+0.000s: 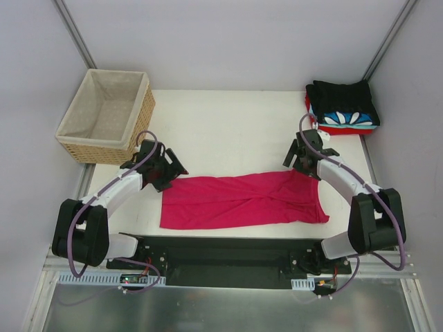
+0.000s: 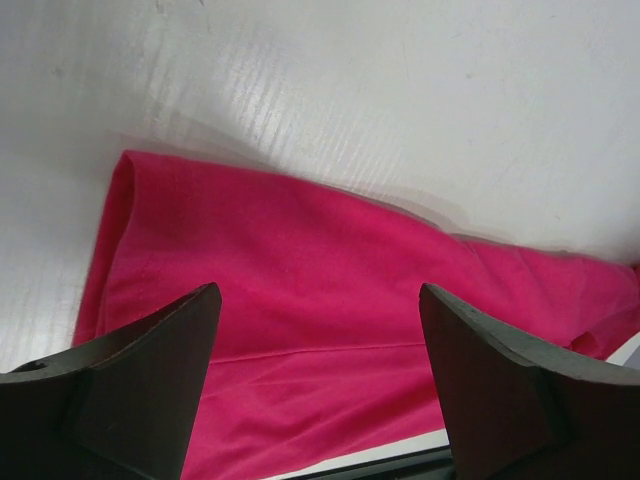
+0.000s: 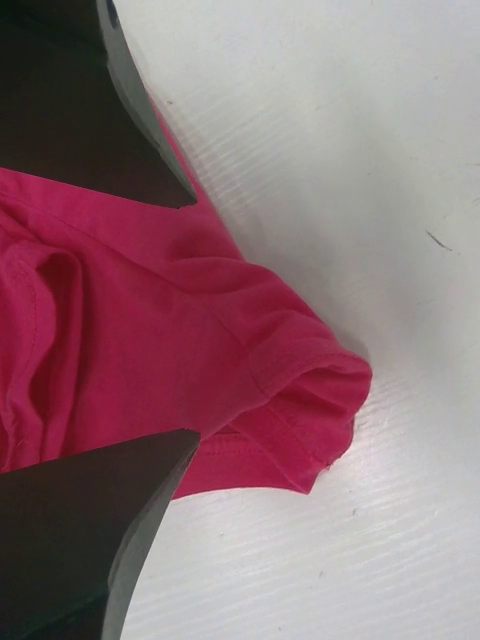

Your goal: Fold and stack the t-shirts

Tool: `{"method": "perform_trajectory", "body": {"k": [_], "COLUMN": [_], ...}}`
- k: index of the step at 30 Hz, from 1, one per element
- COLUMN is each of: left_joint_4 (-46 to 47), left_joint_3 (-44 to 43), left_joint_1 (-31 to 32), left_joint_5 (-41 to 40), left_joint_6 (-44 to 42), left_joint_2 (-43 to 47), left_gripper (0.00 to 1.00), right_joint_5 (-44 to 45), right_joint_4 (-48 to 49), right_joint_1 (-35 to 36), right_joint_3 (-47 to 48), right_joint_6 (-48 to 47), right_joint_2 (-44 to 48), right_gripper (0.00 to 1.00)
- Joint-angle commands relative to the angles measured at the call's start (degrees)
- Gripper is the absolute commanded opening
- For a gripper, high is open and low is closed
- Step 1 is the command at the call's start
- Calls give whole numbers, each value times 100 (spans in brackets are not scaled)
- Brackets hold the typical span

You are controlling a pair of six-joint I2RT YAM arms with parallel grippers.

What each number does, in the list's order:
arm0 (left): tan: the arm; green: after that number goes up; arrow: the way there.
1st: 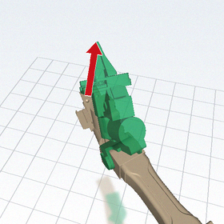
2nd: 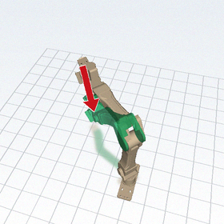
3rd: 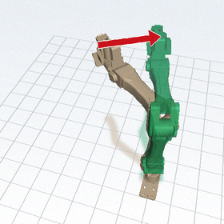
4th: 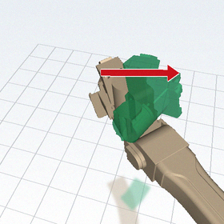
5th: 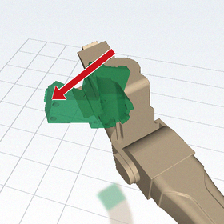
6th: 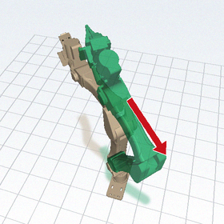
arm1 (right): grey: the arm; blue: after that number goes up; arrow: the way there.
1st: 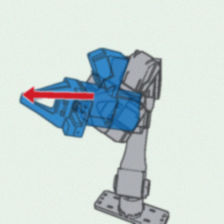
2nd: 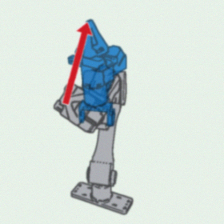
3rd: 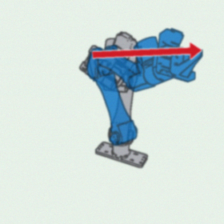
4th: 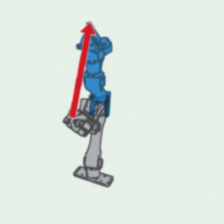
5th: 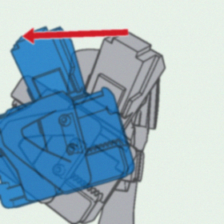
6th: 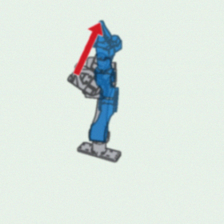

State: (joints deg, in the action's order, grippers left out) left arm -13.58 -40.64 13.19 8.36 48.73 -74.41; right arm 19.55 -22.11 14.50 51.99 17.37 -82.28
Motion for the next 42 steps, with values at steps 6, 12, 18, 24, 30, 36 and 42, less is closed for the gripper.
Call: {"method": "perform_trajectory", "body": {"k": [6, 12, 18, 24, 30, 36, 42], "left_joint_4": [383, 383, 383, 392, 392, 436, 436], "left_joint_3": [12, 39, 56, 83, 135, 144, 215], "left_joint_1": [78, 78, 78, 78, 78, 78, 78], "left_joint_5": [34, -19, -71, -80, -80, -63, -80], "left_joint_6": [84, -4, -21, -30, -21, -4, -48], "left_joint_2": [-258, -276, -311, -302, -302, -302, -223], "left_gripper": [80, 80, 80, 80, 80, 80, 80], "right_joint_5": [-390, -531, -215, 5, 128, 312, -74], "right_joint_4": [1085, 1060, 656, 393, -188, -338, -57], "right_joint_1": [18, 9, 9, 9, 26, 26, 53], "right_joint_3": [224, 567, 497, 207, 128, -215, -741], "right_joint_6": [-181, -163, -155, -155, -198, -286, -163], "right_joint_2": [-578, -886, -860, -333, 422, 801, 1020], "right_gripper": [97, 98, 98, 98, 99, 99, 93]}}
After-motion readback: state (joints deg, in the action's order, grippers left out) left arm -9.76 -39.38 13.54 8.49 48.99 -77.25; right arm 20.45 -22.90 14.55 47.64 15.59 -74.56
